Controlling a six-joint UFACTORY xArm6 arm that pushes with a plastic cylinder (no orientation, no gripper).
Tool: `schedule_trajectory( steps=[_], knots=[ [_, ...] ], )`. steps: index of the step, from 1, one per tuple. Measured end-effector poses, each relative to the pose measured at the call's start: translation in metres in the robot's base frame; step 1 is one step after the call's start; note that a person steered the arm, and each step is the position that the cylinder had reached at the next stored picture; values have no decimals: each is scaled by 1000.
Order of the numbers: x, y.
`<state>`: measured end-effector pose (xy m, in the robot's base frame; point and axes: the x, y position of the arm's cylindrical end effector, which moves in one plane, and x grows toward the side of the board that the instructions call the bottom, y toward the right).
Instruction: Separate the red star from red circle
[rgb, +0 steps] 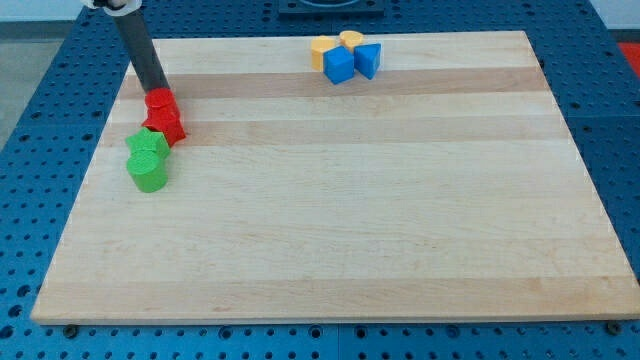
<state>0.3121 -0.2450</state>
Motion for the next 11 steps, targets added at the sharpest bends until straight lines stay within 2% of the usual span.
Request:
schedule_trajectory(
  steps=[1, 2, 3, 4, 5, 6, 7, 8, 9, 11],
  knots=[
    [22, -9],
    [64, -8],
    [109, 18],
    [97, 47],
    [96, 37],
    [121, -12],
    [71, -20],
    [50, 5],
    [54, 56],
    [64, 191]
  ],
)
